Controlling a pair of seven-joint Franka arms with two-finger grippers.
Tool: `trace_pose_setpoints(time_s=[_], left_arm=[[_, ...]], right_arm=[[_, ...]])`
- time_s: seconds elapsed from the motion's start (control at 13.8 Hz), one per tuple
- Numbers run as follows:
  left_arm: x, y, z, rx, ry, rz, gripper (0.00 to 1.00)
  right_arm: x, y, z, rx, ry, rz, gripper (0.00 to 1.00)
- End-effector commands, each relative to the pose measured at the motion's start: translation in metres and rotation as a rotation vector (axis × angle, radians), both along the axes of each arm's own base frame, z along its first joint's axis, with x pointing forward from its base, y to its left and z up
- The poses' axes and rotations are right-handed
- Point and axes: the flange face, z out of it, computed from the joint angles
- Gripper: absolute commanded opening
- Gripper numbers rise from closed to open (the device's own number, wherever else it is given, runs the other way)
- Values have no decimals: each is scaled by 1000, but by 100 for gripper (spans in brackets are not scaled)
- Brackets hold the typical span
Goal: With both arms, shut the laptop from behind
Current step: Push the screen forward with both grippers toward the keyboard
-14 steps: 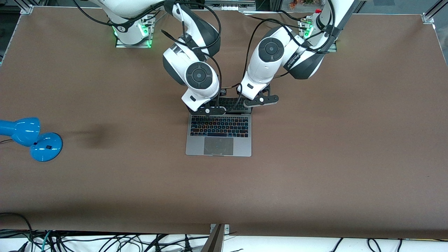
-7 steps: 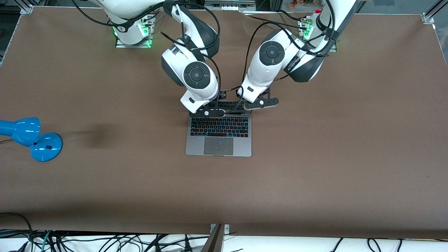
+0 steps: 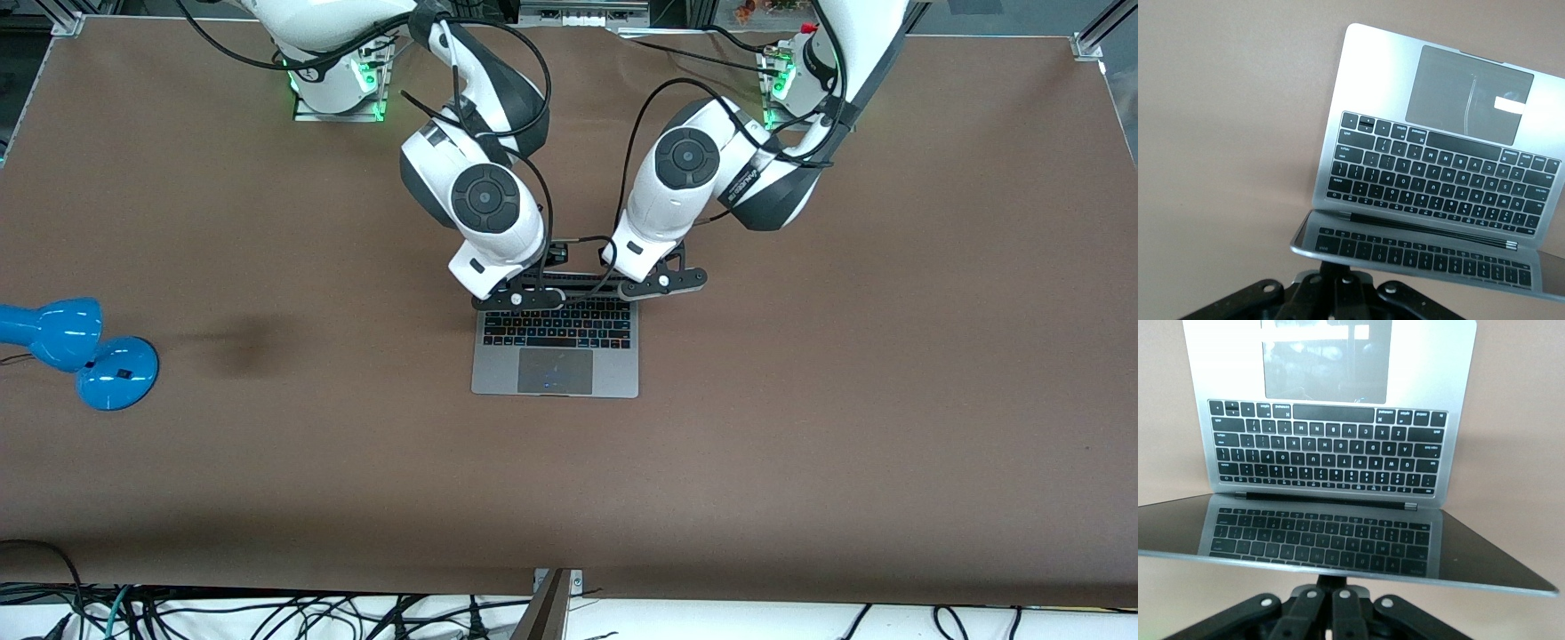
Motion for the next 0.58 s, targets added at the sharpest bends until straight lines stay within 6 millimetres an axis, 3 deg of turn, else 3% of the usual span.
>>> trace_pose_setpoints(time_s=[0.0,0.51], left_arm=[[12,-4,-8,19,-13,3,0],[39,2,-24,29,-16,23,0]], right_arm=[[7,-1,-4,9,-33,10,0],[30,-19,-19,20,-75,45,0]])
